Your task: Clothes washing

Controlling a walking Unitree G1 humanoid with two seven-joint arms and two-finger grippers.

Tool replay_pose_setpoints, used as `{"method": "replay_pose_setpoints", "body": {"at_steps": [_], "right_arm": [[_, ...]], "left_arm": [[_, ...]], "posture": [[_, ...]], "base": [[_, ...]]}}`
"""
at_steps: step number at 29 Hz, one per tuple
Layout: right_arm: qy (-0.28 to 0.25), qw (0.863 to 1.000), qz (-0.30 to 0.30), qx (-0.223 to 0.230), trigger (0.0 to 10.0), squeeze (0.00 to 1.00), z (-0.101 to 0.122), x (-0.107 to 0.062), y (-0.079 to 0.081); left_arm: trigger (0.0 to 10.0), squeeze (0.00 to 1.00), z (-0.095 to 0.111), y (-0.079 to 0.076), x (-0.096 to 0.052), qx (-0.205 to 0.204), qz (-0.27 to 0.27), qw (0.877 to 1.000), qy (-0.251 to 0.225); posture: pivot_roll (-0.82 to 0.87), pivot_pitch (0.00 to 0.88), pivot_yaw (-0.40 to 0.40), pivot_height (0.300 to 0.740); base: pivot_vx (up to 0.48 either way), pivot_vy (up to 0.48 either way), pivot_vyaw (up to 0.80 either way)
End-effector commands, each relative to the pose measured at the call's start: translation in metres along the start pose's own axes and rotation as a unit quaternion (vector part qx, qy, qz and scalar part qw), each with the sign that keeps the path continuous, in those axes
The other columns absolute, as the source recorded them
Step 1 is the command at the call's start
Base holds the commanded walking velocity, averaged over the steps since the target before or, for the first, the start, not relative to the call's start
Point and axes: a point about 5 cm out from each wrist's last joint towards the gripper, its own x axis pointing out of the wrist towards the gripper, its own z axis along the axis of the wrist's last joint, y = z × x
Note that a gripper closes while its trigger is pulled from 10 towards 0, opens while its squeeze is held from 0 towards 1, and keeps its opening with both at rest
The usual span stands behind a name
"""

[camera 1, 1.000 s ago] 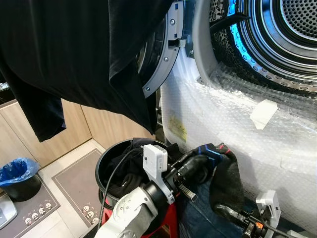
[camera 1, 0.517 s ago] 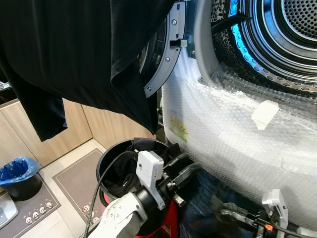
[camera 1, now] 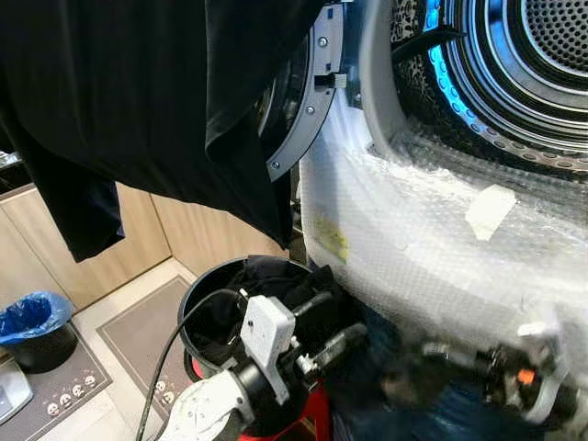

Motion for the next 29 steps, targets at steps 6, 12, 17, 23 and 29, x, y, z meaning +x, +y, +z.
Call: {"method": "replay_pose_setpoints", "body": {"at_steps": [6,12,17,23,29], "right_arm": [[-0.109,0.989,0.079,-0.060,10.0,0.00,0.081,0.006,0.012],[-0.142,0.979,0.126,-0.073,10.0,0.00,0.109,0.010,0.017],[-0.170,0.975,0.114,-0.085,10.0,0.00,0.133,0.018,0.015],[-0.188,0.976,0.073,-0.086,10.0,0.00,0.156,0.024,0.008],[-0.210,0.970,0.034,-0.113,10.0,0.00,0.187,0.028,0.005]], "left_arm": [[10.0,0.00,-0.009,-0.002,-0.005,0.013,-0.007,1.000,0.023],[10.0,0.00,-0.012,-0.002,-0.004,0.013,0.002,1.000,0.022],[10.0,0.00,-0.013,-0.003,-0.003,0.008,0.008,1.000,0.022],[10.0,0.00,-0.014,-0.002,-0.002,0.008,0.014,1.000,0.024],[10.0,0.00,-0.014,-0.001,-0.003,0.010,0.021,0.999,0.026]], "posture": [[-0.03,0.000,-0.020,0.740],[-0.02,0.000,-0.032,0.740],[-0.01,0.000,-0.039,0.740],[-0.01,0.000,-0.043,0.740],[0.00,0.000,-0.044,0.740]], "base": [[0.000,0.000,0.00],[0.000,0.000,0.00],[0.000,0.000,0.00],[0.000,0.000,0.00],[0.000,0.000,0.00]]}}
